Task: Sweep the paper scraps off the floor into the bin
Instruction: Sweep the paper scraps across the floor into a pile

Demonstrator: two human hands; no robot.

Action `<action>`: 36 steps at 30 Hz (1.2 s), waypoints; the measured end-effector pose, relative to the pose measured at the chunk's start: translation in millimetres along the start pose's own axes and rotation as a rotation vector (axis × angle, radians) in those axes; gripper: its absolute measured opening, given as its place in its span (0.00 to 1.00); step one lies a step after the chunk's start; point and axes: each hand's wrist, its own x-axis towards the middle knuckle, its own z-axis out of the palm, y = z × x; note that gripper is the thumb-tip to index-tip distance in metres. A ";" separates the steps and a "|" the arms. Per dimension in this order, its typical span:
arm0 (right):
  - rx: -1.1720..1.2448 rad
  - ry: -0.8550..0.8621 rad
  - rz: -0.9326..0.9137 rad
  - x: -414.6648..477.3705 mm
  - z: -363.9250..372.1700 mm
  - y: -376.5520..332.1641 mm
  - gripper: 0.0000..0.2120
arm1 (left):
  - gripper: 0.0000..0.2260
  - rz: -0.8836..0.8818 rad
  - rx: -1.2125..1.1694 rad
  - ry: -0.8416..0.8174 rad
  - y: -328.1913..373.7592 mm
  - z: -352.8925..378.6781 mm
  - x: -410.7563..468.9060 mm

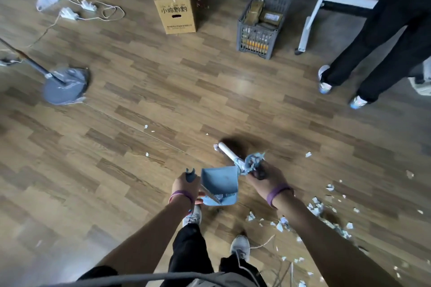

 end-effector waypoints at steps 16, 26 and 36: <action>0.288 0.240 -0.047 43.0 57.3 -176.5 0.18 | 0.03 0.056 -0.086 0.178 -5.5 -167.3 43.3; 0.494 0.257 -0.102 100.4 219.9 -352.5 0.15 | 0.05 0.048 -0.001 0.366 30.0 -368.1 139.8; 0.780 0.149 0.153 164.0 336.1 -389.0 0.11 | 0.03 0.011 0.012 0.369 47.7 -464.5 243.3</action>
